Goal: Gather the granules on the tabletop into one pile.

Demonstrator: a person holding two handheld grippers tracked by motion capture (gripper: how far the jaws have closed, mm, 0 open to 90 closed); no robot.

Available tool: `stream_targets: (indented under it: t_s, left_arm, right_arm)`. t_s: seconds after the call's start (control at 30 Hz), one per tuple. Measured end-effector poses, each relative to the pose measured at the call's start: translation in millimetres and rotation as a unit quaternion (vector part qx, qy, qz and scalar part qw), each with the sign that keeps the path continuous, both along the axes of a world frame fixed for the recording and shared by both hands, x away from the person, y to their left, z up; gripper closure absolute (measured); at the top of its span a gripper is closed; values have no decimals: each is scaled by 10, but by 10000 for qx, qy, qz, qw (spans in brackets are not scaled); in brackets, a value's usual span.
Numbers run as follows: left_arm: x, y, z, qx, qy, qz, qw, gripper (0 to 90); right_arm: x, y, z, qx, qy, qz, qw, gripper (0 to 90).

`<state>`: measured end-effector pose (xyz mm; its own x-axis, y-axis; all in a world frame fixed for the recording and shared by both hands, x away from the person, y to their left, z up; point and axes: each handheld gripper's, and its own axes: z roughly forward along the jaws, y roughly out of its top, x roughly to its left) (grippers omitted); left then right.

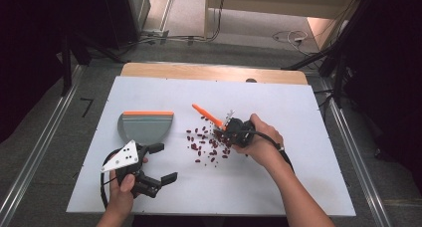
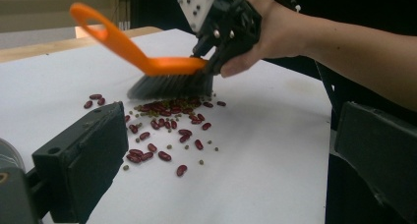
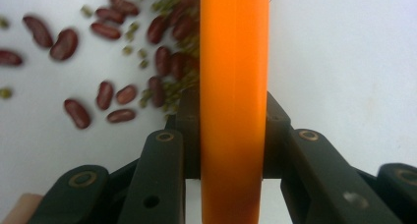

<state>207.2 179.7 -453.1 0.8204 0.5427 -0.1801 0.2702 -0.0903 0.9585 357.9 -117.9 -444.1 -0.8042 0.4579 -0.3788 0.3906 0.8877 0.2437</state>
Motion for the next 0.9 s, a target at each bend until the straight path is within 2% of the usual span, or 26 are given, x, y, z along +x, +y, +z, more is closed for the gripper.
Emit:
stream_targets:
  t_s: [0.17,0.23,0.3,0.37,0.43,0.47,0.53,0.63,0.7,0.8,0.9]
  left_arm:
    - [8,15,-6,-21,12,24,10000,9]
    - [4,17,-5,-25,17,25,10000,9]
    - [1,19,-4,-34,9,26,10000,9]
    - [3,25,-4,-36,0,25,10000,9]
    - [2,33,-3,-32,8,29,10000,9]
    - [0,35,-3,-34,14,34,10000,9]
    - [2,44,-6,-34,7,34,10000,9]
    - [1,55,-7,-50,6,44,10000,9]
    - [3,67,-5,-61,6,55,10000,9]
    - [4,76,-4,-75,0,74,9999,9]
    - [2,76,-1,-77,0,80,9999,9]
  right_arm:
    - [159,-2,109,159,-133,8,9998,685]
    - [252,48,134,75,-332,136,9993,685]
    - [345,124,142,40,-364,164,9992,685]
    - [447,203,125,-43,-400,329,9986,685]
    - [543,286,75,-168,-513,473,9974,685]
    - [575,327,46,-208,-488,483,9974,685]
    - [630,397,-8,-365,-617,641,9954,685]
    - [654,480,-73,-368,-521,752,9951,685]
    - [628,526,-100,-439,-546,958,9929,684]
    - [544,567,-143,-672,-509,1191,9893,682]
    - [451,559,-151,-689,-413,1362,9874,681]
